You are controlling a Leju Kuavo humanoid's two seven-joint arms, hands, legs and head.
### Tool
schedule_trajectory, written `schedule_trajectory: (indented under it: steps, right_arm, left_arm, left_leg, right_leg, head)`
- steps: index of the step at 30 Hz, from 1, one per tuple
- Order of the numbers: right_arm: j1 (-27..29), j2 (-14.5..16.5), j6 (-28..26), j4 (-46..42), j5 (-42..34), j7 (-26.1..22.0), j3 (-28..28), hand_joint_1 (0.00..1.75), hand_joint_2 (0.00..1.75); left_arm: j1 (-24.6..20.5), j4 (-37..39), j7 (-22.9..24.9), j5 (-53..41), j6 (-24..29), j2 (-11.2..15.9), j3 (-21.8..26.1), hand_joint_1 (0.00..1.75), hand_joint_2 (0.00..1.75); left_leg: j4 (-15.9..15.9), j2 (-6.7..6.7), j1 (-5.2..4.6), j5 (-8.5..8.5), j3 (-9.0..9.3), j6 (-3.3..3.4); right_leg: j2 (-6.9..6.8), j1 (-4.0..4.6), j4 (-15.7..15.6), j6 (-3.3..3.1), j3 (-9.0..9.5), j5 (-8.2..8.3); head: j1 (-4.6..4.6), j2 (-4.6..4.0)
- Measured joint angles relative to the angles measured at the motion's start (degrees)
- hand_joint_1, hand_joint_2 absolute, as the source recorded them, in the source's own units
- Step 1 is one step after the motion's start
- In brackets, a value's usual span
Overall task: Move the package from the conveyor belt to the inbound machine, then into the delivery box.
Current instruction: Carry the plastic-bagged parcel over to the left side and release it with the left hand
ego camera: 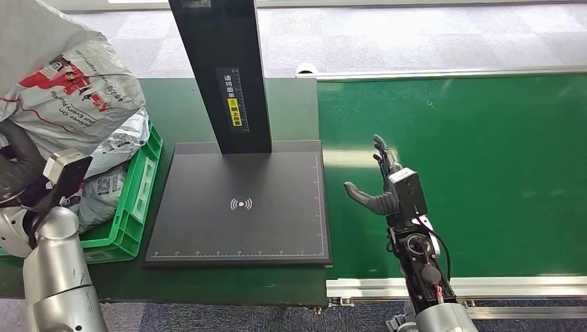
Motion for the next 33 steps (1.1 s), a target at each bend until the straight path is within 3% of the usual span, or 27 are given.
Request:
schedule_trajectory:
  steps: [5,24,26,30,33]
  right_arm:
    - [0.0,0.1,0.0,0.0,0.0,0.0,0.0,0.0,1.75]
    - [0.0,0.1,0.0,0.0,0.0,0.0,0.0,0.0,1.75]
    - [0.0,0.1,-0.1,0.0,0.1,0.0,0.0,0.0,1.75]
    - [0.1,0.1,-0.3,0.0,0.9,0.5,0.0,0.0,1.75]
    - [0.1,0.2,-0.2,0.0,1.7,1.0,0.0,0.0,1.75]
  left_arm:
    - [0.4,-2.0,4.7,-3.7,0.0,-1.4,1.4,1.75,1.75]
    - [0.5,-3.4,5.4,-4.1,-0.1,-2.6,2.6,1.75,1.75]
    - [0.7,-3.0,10.5,-6.5,-1.6,-2.1,2.1,1.75,1.75]
    - [0.4,2.3,32.1,-14.8,-13.0,1.9,-1.3,1.75,1.75]
    - [-0.2,9.7,39.0,-16.8,-20.7,5.1,-4.0,1.75,1.75]
  left_leg:
    - [0.0,0.01,0.02,0.0,0.01,0.0]
    - [0.0,0.0,0.01,0.0,0.0,0.0]
    - [0.0,0.01,0.01,0.0,0.02,0.0]
    - [0.0,0.02,0.01,0.01,0.05,-0.01]
    - [0.0,0.03,0.02,0.03,0.05,-0.02]
  right_leg:
    - [0.01,0.02,0.0,0.0,0.0,0.0]
    - [0.0,0.02,0.0,0.0,0.0,0.0]
    - [0.0,0.02,0.0,0.0,0.0,0.0]
    - [0.0,0.02,0.0,0.0,0.0,0.0]
    - [0.02,0.03,0.0,-0.01,0.0,0.01]
  head:
    - [0.0,0.0]
    - [0.0,0.01]
    - [0.01,0.01]
    - [0.0,0.0]
    - [0.0,0.0]
